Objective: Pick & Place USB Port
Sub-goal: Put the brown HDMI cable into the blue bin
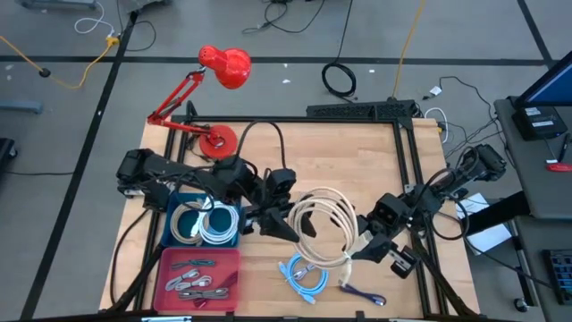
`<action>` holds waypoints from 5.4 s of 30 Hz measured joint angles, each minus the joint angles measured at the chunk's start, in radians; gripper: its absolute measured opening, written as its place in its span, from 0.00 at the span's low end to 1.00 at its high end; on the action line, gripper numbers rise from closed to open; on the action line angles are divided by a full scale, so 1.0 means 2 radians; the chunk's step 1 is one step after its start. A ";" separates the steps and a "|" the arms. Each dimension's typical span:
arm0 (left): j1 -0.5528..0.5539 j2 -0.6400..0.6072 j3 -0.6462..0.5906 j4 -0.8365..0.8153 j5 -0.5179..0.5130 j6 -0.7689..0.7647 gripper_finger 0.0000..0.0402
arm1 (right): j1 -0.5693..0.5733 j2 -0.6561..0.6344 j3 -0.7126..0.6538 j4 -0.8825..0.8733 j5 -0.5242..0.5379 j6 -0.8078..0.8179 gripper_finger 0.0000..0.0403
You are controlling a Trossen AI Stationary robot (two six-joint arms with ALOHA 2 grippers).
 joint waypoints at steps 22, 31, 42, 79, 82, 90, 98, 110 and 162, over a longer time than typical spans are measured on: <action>-0.048 -0.149 0.001 -0.387 -0.193 0.045 0.05 | 0.035 -0.004 0.049 -0.058 0.050 -0.017 0.62; -0.164 -0.251 -0.001 -0.622 -0.508 0.025 0.01 | 0.038 -0.054 0.079 -0.191 0.101 0.013 0.65; -0.257 -0.227 -0.063 -0.845 -0.693 -0.322 0.01 | 0.035 -0.100 0.078 -0.335 0.179 -0.019 0.61; -0.373 -0.382 -0.307 -1.040 -0.700 -0.702 0.01 | 0.070 -0.097 0.075 -0.420 0.198 0.024 0.60; -0.370 -0.417 -0.307 -1.039 -0.649 -0.680 0.01 | 0.070 -0.096 0.075 -0.423 0.198 0.027 0.60; -0.369 -0.442 -0.307 -1.056 -0.514 -0.640 0.01 | 0.070 -0.096 0.075 -0.441 0.211 0.027 0.60; -0.366 -0.440 -0.256 -1.159 -0.508 -0.645 0.01 | 0.064 -0.096 0.053 -0.432 0.211 0.041 0.60; -0.255 -0.378 -0.153 -1.195 -0.412 -0.460 0.01 | 0.052 -0.096 0.024 -0.432 0.209 0.072 0.60; -0.134 -0.165 -0.264 -1.146 -0.290 -0.244 0.05 | 0.041 -0.096 0.024 -0.436 0.194 0.089 0.60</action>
